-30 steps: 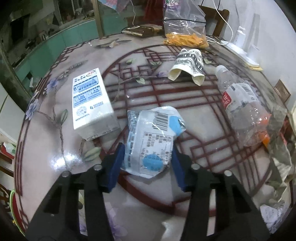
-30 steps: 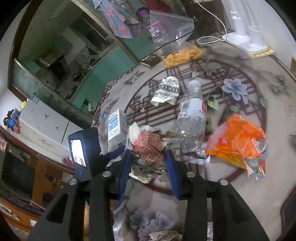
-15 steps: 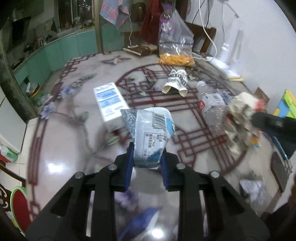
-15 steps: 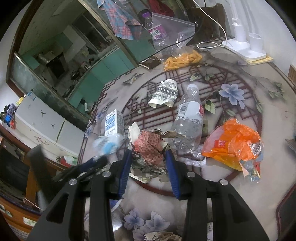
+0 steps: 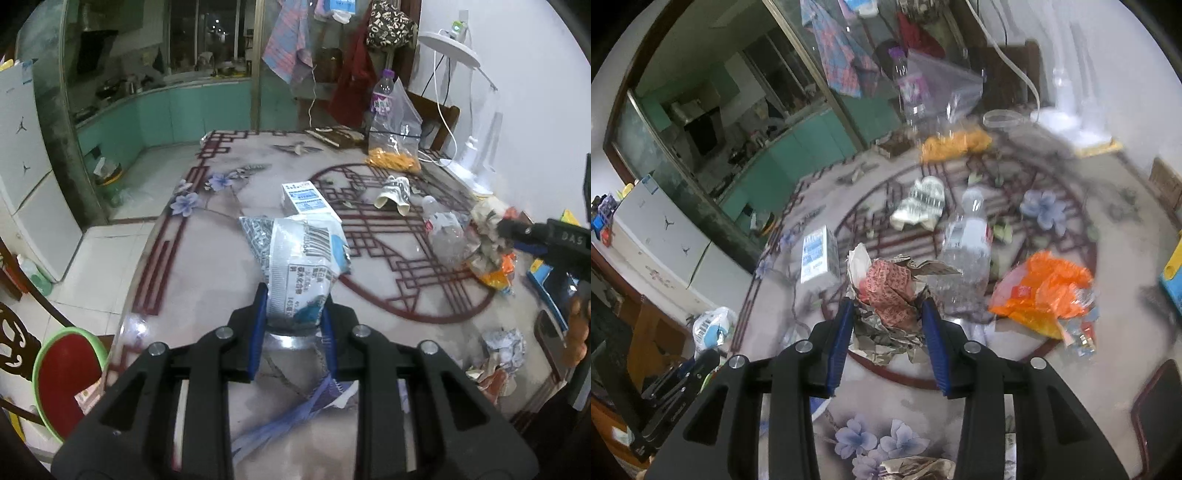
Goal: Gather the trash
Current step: 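Carry the paper and snack bag over the red bucket, then open both tools to drop the paper and snack bag into the bucket, then move both open tools back over the table, then grasp the orange chip bag with the right tool while the left tool grasps a crumpled paper wad, then carry the orange bag and paper wad over the red bucket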
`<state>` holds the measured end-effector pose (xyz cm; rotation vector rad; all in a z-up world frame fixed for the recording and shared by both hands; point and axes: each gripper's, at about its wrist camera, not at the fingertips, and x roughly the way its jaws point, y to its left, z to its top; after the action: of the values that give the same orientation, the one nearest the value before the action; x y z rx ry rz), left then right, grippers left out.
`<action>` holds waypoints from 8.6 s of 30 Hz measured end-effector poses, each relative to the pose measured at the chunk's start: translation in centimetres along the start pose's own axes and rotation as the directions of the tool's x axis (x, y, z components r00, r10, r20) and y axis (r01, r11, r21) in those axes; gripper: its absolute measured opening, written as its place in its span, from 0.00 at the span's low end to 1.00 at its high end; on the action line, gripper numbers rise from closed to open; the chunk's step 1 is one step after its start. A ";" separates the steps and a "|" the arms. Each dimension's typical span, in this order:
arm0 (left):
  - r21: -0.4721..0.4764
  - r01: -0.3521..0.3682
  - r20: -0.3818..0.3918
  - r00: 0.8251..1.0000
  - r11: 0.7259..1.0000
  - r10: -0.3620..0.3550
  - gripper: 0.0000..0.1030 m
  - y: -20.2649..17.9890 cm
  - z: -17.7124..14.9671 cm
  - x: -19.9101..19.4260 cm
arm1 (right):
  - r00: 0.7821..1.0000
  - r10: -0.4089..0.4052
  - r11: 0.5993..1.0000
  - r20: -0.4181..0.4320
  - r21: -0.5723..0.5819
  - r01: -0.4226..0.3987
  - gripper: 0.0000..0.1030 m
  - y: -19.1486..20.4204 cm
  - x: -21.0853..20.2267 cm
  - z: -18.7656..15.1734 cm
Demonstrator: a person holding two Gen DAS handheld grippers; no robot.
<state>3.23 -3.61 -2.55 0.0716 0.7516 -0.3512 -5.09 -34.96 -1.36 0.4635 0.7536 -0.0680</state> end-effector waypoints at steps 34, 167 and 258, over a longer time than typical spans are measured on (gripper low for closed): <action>-0.067 -0.067 0.128 0.989 0.995 0.075 0.26 6.8 -0.1 -5.0 | 0.991 0.043 0.980 0.128 -0.198 -0.016 0.37 12.8 -3.6 -4.7; 0.220 0.455 -0.191 0.888 0.863 -0.419 0.86 -12.4 -4.4 1.4 | 0.865 -0.412 0.909 -0.285 -0.198 0.368 0.85 -12.3 7.0 1.9; 0.021 0.263 0.081 0.961 0.964 -0.264 0.36 -0.3 -0.3 -4.8 | 0.986 -0.144 0.954 0.081 -0.253 0.161 0.46 9.8 -1.5 -4.7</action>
<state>-0.31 -2.50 0.46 -0.0343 0.6778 -0.6088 -7.00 -24.32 0.41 0.1530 0.7245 -0.1263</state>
